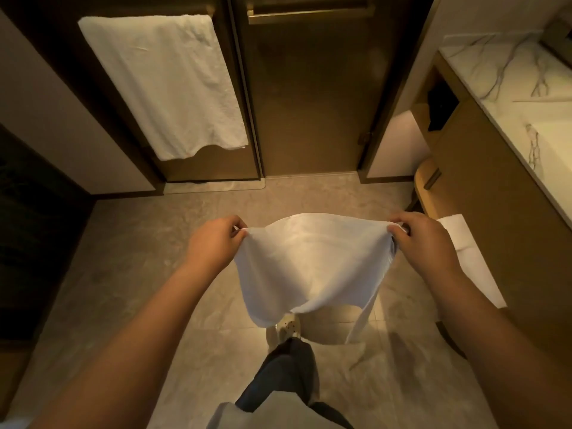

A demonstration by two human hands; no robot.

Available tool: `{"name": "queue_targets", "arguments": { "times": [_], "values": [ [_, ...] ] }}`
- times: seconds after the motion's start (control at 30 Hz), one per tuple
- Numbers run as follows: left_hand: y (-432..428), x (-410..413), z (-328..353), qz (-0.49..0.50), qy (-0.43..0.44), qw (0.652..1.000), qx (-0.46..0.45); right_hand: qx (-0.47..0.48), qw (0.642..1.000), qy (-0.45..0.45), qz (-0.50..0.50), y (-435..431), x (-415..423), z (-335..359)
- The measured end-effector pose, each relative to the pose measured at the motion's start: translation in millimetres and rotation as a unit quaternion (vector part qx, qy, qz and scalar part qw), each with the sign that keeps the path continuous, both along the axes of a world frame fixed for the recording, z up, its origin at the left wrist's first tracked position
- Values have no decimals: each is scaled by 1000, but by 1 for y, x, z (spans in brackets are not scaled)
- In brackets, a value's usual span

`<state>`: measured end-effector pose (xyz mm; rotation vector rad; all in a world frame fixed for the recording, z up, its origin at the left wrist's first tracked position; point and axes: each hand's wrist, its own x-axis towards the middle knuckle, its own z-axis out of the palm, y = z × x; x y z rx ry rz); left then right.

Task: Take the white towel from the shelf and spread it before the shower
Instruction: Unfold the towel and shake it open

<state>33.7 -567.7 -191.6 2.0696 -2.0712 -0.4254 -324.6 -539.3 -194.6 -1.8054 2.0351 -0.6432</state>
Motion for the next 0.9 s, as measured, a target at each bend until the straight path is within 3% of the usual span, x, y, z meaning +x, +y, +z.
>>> {"name": "queue_targets", "arguments": {
  "times": [0.47, 0.9],
  "values": [
    [-194, -10, -22, -30, 26, 999, 13, 37, 997, 60, -23, -165, -14, 6],
    [-273, -36, -37, -11, 37, 999, 24, 48, 997, 66, -11, -259, -49, -6]
  ]
}}
